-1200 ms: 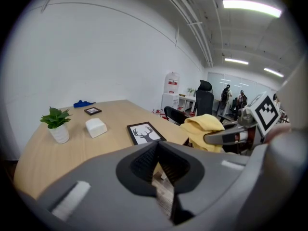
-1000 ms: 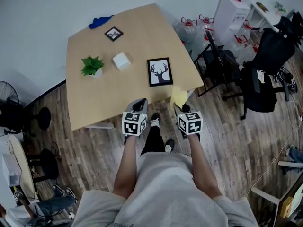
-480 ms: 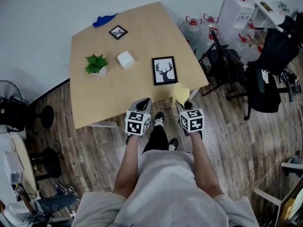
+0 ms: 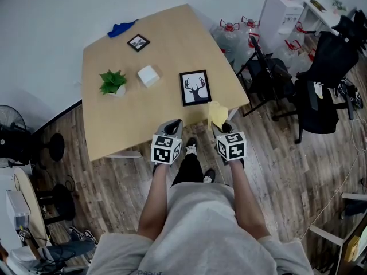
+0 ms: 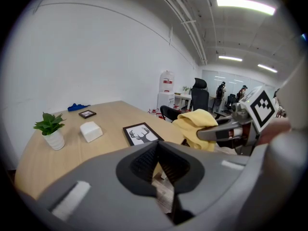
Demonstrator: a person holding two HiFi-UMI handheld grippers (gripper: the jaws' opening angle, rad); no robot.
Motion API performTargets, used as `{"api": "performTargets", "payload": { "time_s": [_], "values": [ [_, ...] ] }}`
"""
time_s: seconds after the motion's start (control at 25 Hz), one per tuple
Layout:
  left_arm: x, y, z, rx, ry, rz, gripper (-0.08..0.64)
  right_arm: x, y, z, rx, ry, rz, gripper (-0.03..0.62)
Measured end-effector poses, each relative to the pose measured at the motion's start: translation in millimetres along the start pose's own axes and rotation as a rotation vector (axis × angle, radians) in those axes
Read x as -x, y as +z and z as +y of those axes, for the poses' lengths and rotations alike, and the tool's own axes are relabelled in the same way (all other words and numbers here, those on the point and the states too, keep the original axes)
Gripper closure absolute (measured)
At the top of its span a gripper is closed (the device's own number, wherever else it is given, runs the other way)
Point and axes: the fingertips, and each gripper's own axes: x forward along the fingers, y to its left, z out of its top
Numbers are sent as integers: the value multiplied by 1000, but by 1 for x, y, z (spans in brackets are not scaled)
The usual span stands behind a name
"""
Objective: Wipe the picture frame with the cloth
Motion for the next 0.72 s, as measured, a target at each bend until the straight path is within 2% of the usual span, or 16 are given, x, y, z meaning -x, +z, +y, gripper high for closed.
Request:
{"api": "performTargets", "payload": {
  "time_s": [0.72],
  "values": [
    [7, -5, -4, -1, -3, -4, 508, 5, 1, 9, 31, 18, -1, 543]
  ]
}}
